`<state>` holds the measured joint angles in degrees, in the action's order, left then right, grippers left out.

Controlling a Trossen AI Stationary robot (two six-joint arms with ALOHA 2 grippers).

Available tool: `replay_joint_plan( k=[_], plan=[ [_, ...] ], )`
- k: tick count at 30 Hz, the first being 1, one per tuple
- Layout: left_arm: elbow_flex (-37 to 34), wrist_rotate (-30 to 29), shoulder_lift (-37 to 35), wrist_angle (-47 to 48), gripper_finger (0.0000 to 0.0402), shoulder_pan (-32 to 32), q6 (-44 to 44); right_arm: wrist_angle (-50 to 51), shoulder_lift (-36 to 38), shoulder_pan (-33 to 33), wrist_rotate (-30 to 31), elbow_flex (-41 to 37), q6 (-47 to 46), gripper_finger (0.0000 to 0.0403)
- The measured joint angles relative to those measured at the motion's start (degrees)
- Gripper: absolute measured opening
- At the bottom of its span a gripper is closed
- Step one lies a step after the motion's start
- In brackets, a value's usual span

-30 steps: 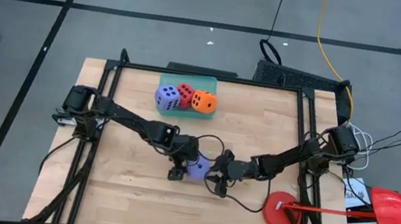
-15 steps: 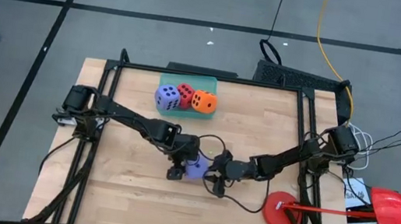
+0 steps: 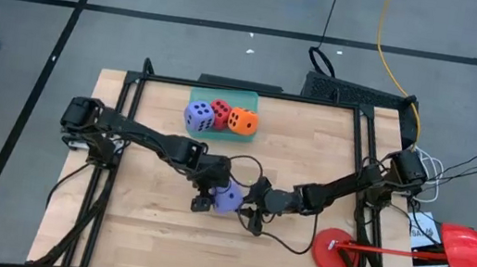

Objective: Pick & Place Dice
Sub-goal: Put the large purple dice into the green bin

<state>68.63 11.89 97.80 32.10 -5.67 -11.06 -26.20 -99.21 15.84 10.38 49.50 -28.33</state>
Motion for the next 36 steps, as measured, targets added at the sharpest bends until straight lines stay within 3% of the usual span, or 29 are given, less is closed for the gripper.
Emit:
replay_joint_plan(
  k=[12,24,29,36],
  plan=[
    [1.40,-2.85,-6.14,-1.64,0.0267,2.58,-1.03,19.49,7.28,-3.07,0.01,6.24,4.75,0.0153],
    [15.49,-7.24,-6.29,12.80,0.0267,9.11,6.96,25.60,11.72,-10.07,1.20,10.28,11.44,0.0153],
    [15.83,-7.04,-6.25,13.65,0.0267,11.86,8.43,33.18,11.86,-12.59,0.88,14.68,14.96,0.0153],
    [15.95,-7.01,-6.12,15.18,0.0267,15.92,10.33,34.74,11.77,-16.49,0.28,16.71,18.35,0.0153]
  ],
)
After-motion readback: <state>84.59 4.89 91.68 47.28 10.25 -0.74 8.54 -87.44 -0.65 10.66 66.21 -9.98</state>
